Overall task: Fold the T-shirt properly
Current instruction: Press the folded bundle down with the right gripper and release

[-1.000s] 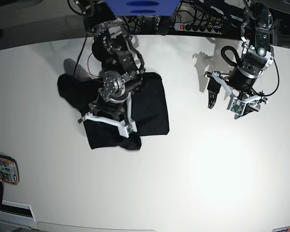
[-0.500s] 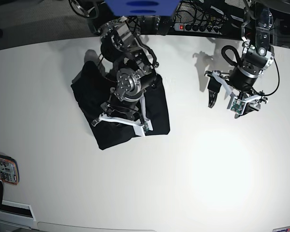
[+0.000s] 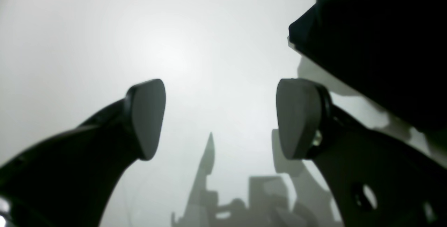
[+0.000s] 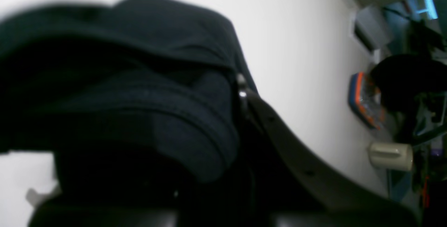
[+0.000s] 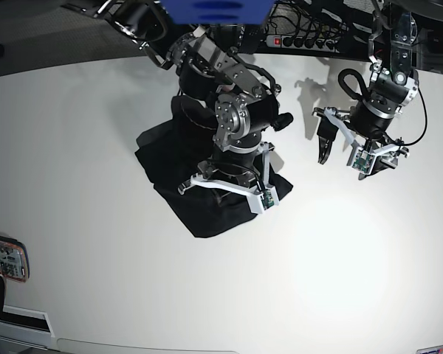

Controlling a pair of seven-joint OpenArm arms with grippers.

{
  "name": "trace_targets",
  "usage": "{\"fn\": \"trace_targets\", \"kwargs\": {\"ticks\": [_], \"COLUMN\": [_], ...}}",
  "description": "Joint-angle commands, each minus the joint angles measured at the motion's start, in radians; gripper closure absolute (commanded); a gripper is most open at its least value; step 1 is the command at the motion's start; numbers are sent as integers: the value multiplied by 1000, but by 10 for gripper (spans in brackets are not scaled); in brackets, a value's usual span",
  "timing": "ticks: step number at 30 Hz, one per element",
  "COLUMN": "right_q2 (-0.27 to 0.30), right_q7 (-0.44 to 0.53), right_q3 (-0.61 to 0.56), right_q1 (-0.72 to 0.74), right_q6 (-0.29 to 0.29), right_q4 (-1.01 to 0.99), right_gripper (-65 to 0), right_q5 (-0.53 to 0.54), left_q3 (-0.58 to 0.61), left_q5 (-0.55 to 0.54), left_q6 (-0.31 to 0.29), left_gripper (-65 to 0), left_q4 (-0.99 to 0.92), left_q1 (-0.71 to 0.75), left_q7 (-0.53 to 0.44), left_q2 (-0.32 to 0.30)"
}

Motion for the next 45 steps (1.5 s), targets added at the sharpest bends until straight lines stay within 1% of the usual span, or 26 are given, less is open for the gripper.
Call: {"fn": "trace_targets", "kwargs": {"ticks": [1, 3, 5, 10, 12, 16, 19, 22, 23, 26, 29, 31, 32, 33, 36, 41, 42, 45], "right_q2": [-13, -13, -13, -13, -13, -13, -13, -13, -13, -13, -13, -13, -13, -13, -9, -9, -9, -9], "right_q7": [20, 20, 20, 20, 20, 20, 20, 97, 106, 115, 119, 122, 131, 149, 200, 260, 272, 297], "right_q3": [5, 5, 5, 6, 6, -3, -51, -63, -63, -61, -64, -66, -66, -66, -66, -66, -66, -66], "right_q1": [20, 20, 19, 17, 17, 16, 19, -7, -17, -21, -20, -20, -20, -20, -23, -21, -21, -20], "right_q6": [-6, -7, -7, -9, -9, -9, -9, -9, -7, -4, -2, -2, -2, -1, 1, 1, 7, 71], "right_q4": [-5, -55, -95, -149, -169, -170, -175, -175, -175, -169, -169, -166, -166, -166, -166, -156, -141, -94], "right_gripper": [0, 0, 0, 0, 0, 0, 0, 0, 0, 0, 0, -71, -96, -107, -98, -102, -102, -112], "right_q5": [-27, -27, -25, -24, -24, -24, -24, -24, -18, 61, 171, 237, 263, 285, 329, 429, 449, 524], "left_q3": [-14, -40, -62, -71, -71, -66, -66, -68, -68, -68, -69, -69, -69, -69, -69, -69, -69, -71], "left_q5": [-3, -6, -6, -4, -4, -4, -4, -4, -4, -4, -4, -4, -4, -4, -4, -4, -4, -1], "left_q6": [2, 2, 2, 2, 2, 2, 2, 2, 2, 2, 2, 2, 2, 2, 2, 2, 2, 2], "left_gripper": [-481, -481, -481, -481, -481, -481, -481, -481, -481, -481, -481, -481, -481, -481, -481, -481, -481, -481], "left_q4": [24, 24, 26, 26, 26, 26, 26, 26, 26, 24, 24, 24, 24, 24, 24, 24, 24, 24], "left_q1": [-4, -1, 5, 28, 33, 33, 33, 31, 31, 31, 31, 31, 31, 31, 31, 31, 31, 31], "left_q7": [-27, -27, -31, -119, -124, -124, -124, -124, -124, -122, -122, -122, -122, -122, -122, -122, -122, -120], "left_q2": [-14, -32, -35, -57, -68, -63, -63, -65, -65, -63, -63, -63, -63, -63, -65, -66, -66, -68]}}
